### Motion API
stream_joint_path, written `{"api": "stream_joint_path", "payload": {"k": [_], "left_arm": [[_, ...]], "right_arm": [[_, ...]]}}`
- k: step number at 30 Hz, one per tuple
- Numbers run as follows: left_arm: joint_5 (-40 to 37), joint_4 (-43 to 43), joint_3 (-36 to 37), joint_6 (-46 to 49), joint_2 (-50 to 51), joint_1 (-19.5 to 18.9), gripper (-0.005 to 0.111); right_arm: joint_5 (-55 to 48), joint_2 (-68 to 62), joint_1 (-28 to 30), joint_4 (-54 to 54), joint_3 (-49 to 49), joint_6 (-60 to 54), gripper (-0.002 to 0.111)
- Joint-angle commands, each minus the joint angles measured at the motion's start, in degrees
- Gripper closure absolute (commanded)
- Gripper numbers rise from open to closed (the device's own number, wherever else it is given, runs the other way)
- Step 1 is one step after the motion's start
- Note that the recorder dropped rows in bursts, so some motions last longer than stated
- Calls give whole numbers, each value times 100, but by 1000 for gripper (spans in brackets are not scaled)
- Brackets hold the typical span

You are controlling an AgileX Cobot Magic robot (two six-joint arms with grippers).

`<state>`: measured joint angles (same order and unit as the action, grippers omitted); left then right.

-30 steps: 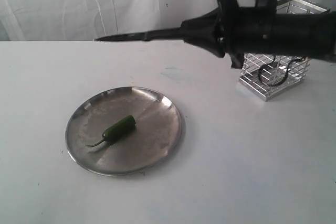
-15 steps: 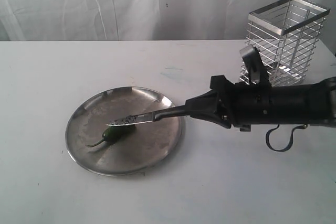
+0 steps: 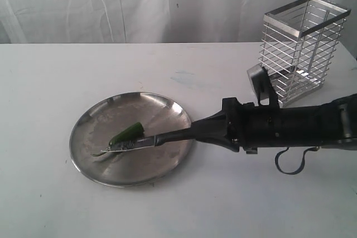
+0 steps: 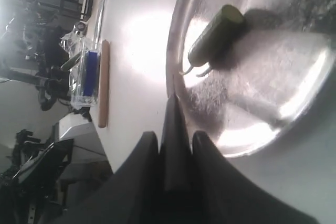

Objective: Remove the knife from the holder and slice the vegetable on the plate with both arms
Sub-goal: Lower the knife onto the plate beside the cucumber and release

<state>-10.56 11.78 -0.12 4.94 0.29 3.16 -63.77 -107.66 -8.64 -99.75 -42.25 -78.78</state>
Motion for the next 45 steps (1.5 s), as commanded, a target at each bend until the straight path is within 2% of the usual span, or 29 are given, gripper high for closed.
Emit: {"api": "stream_joint_path", "payload": {"k": [1,12,21,26,35,42,45], "left_arm": [[31,45,12,10,-29,39,107],[31,45,12,10,-29,39,107],[31,45,12,10,-29,39,107],[31,45,12,10,-29,39,107],[31,45,12,10,-29,39,107],[31,45,12,10,-29,39,107],[31,45,12,10,-29,39,107]], "right_arm": [[-619,-494,7,-20,31,-74,108],[-39,-718,7,-20,-110,-545,107],[682,-718,7,-20,-110,-602,73],[824,-718,7,-20,-120,-602,62],[1231,-561,17,-20,-369,-602,60],[2019,-502,17,1483,-697,-235,60],[2030,-475,17,1565,-845,-196,60]]}}
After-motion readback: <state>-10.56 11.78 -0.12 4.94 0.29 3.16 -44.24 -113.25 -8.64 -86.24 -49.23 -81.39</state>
